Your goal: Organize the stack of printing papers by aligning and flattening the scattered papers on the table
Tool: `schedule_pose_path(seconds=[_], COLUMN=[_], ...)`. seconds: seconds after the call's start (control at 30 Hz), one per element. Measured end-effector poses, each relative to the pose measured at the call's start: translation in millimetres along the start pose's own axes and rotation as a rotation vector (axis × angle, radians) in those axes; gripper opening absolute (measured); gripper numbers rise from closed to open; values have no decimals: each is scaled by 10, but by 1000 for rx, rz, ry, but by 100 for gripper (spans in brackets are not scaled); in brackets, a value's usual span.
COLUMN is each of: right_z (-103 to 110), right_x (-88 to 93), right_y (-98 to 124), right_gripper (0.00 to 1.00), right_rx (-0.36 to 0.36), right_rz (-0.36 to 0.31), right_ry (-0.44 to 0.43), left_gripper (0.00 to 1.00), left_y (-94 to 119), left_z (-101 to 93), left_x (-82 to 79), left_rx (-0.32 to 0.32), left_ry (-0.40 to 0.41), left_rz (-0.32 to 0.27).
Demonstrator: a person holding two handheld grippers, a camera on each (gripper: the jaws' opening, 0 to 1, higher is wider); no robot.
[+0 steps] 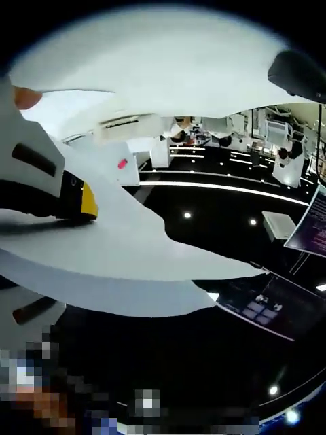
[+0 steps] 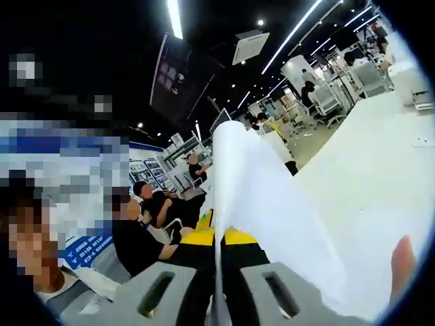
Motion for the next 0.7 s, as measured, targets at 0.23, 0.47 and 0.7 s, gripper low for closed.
schedule_pose_path(seconds=[0.23,0.47,0.7], right_z=[127,109,205], right_x=[81,46,-81], right_y=[-81,-63,-9], right_gripper=[9,20,42], right_rx=[-16,30,108], right_rz=[63,59,-34], right_ry=[173,279,583], left_gripper=[6,6,6], left_y=[11,23,35], left_z=[-12,-41,-50], left_x=[10,-9,-41], left_rx=[11,22,30], left_ry=[18,47,67], left_rz=[18,17,3])
Point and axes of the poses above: the point that each gripper's makers call its tool centre point, and the gripper's own axes: y roughly backward along the fingers, z roughly to its left, x roughly out of its underside, the point moved 5 cm from there along y, roughly backward along the fingers
